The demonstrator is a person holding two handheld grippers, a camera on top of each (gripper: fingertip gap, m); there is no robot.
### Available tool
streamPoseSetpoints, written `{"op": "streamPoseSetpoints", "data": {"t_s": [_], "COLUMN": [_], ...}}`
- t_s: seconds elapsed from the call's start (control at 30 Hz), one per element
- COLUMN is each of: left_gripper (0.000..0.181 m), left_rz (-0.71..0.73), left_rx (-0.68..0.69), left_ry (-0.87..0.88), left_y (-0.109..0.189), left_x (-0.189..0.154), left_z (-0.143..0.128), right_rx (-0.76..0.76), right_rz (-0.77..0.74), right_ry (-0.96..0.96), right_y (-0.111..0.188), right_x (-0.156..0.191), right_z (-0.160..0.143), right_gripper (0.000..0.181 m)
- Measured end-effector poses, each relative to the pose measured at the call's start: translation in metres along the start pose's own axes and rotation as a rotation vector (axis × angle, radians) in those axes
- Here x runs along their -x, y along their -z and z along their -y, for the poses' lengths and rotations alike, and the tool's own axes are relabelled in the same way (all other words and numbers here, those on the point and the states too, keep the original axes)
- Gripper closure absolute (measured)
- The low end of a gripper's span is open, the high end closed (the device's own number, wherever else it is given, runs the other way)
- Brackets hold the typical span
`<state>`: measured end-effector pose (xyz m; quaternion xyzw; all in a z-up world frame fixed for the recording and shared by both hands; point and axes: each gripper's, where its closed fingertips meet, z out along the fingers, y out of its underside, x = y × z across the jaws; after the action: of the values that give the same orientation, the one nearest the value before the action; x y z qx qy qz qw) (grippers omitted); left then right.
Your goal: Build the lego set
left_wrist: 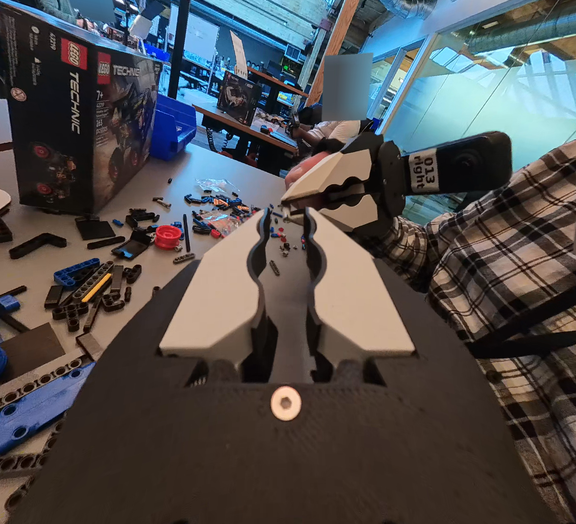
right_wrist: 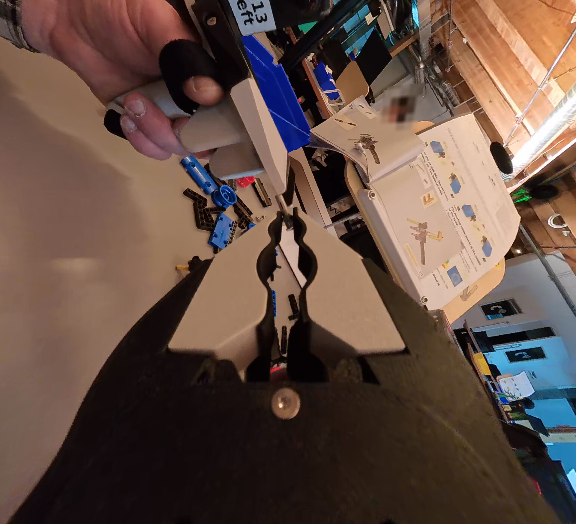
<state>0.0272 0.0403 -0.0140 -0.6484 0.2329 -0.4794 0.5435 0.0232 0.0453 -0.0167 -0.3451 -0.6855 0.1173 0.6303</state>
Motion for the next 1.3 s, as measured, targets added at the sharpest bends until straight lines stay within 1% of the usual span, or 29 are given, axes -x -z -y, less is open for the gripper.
{"op": "streamPoseSetpoints", "data": {"t_s": [0.03,0.13,0.23,0.3,0.43,0.53,0.63,0.73,0.83,1.1,1.2,1.3], "left_gripper": [0.162,0.175,0.177,0.178,0.179,0.179,0.178,0.178,0.178,0.178,0.178,0.178], "left_rz": [0.001,-0.021,-0.029,-0.058,-0.087,-0.111,-0.149,-0.192,-0.201,-0.152,-0.131,-0.11], "left_rx": [0.016,0.032,0.041,0.04,0.063,0.074,0.076,0.059,0.056,0.06,0.04,0.03], "left_ry": [-0.004,-0.011,-0.022,-0.014,-0.035,-0.026,-0.004,0.036,0.042,-0.051,-0.046,-0.055], "left_y": [-0.002,-0.006,-0.007,-0.008,-0.011,-0.015,-0.018,-0.021,-0.022,-0.017,-0.013,-0.012], "left_x": [0.0,-0.005,-0.007,-0.01,-0.016,-0.019,-0.024,-0.03,-0.032,-0.027,-0.021,-0.017], "left_z": [-0.003,-0.008,-0.011,-0.011,-0.017,-0.02,-0.024,-0.022,-0.022,-0.02,-0.016,-0.014], "right_rx": [-0.003,0.006,0.011,-0.002,-0.022,-0.033,-0.044,-0.065,-0.07,-0.078,-0.084,-0.067], "right_rz": [0.0,-0.019,-0.042,-0.057,-0.074,-0.072,-0.08,-0.08,-0.083,-0.085,-0.077,-0.081], "right_ry": [0.004,0.039,0.063,0.067,0.032,-0.003,-0.019,-0.031,-0.019,-0.021,-0.033,-0.043], "right_y": [0.0,0.001,0.003,0.007,0.014,0.019,0.025,0.03,0.031,0.026,0.025,0.029], "right_x": [0.001,0.005,0.007,0.009,0.013,0.018,0.02,0.019,0.02,0.019,0.017,0.011], "right_z": [0.001,0.003,0.002,0.004,0.005,0.004,0.004,0.007,0.009,0.012,0.012,0.006], "right_gripper": [0.176,0.176,0.176,0.176,0.175,0.17,0.176,0.176,0.176,0.174,0.169,0.168]}}
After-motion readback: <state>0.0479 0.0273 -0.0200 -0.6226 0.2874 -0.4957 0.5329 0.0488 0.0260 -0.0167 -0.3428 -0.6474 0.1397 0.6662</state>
